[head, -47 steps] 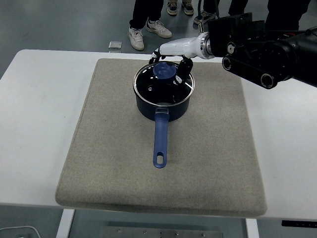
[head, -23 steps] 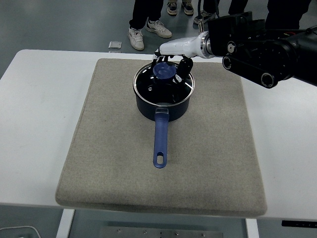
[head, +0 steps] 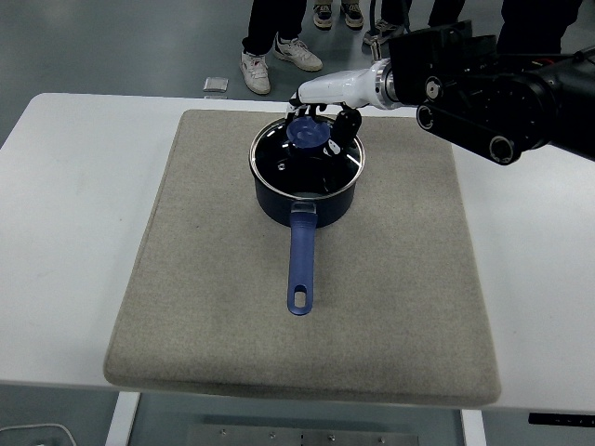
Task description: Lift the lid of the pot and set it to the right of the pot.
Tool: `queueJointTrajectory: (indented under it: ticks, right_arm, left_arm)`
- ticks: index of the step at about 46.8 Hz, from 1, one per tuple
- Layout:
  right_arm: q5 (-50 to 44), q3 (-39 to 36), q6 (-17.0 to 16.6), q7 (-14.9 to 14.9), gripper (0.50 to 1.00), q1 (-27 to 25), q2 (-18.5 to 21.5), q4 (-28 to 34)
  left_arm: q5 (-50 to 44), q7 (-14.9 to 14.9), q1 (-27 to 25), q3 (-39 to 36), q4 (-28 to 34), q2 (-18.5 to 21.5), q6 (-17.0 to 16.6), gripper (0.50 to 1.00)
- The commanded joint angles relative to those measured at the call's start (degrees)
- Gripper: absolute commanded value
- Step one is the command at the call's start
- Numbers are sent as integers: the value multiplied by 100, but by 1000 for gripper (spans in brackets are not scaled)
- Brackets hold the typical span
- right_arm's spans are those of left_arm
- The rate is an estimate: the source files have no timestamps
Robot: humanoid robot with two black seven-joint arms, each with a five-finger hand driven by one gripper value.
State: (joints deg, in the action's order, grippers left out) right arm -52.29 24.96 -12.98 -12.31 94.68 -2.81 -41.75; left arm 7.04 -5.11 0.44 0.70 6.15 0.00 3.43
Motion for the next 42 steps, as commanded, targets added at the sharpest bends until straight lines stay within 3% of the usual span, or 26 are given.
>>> queueJointTrajectory:
  ticks: [1, 20, 29, 42]
  right_arm:
    - [0, 1, -3, 0, 748, -2, 0, 0]
    - [0, 9, -38, -9, 648, 7, 0, -9]
    - [0, 9, -47, -44, 541, 16, 0, -9]
    - [17, 18, -56, -44, 523, 95, 0, -9]
  left_arm:
    - [0, 2, -1, 0, 0, 0, 0, 1000]
    - [0, -7, -1, 9, 0, 0, 0, 1000]
    - [0, 2, -1, 0, 0, 0, 0, 1000]
    - [0, 2, -1, 0, 0, 0, 0, 1000]
